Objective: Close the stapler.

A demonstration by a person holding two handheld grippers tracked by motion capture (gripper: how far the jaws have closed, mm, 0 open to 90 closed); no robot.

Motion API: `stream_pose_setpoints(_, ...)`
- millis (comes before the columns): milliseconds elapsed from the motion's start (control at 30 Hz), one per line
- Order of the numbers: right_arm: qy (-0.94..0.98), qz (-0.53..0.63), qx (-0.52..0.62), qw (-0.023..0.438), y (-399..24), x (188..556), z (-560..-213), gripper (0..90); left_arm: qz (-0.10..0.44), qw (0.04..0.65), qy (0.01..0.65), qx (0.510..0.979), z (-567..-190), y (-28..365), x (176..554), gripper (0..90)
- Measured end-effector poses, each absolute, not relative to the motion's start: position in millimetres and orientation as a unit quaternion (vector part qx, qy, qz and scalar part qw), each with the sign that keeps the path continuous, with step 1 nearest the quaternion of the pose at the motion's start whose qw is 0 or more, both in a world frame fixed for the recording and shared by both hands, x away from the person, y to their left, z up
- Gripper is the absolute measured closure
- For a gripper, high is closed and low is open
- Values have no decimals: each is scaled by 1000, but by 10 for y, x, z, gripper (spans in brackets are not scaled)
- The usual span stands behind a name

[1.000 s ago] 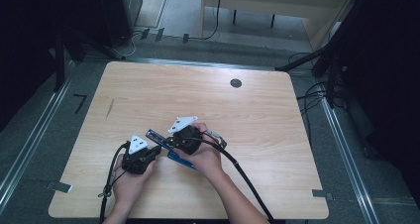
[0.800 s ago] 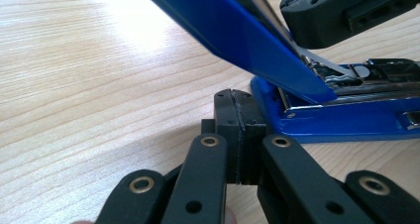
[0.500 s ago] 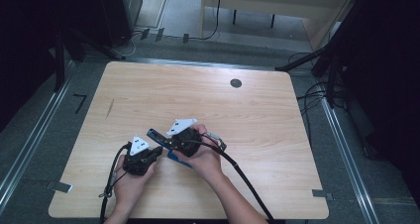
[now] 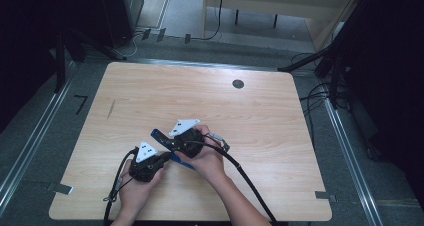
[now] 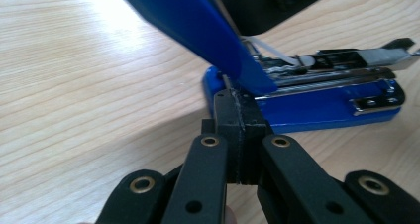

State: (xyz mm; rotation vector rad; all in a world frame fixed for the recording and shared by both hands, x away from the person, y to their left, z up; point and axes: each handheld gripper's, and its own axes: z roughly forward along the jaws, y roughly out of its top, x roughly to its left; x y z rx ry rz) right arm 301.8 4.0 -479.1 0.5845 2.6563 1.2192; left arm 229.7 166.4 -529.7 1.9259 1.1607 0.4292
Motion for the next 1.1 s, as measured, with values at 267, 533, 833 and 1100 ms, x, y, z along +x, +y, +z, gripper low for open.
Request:
stream_pose_setpoints(267, 885, 413, 198, 83, -11, 2985, -4758, 900, 159, 429, 433, 777, -5309, 1536, 2256, 900)
stream_pose_setpoints(533, 881, 421, 198, 87, -101, 2962, -4727, 900, 153, 416, 431, 786, -5317, 1451, 2277, 900)
stream_pose_setpoints(833, 875, 431, 203, 85, -213, 2933, -4710, 900, 156, 413, 421, 792, -5316, 1431, 2287, 900)
stream_pose_setpoints(1100, 875, 431, 205, 84, -312, 2912, -4689, 900, 156, 413, 420, 793, -5316, 1413, 2294, 900)
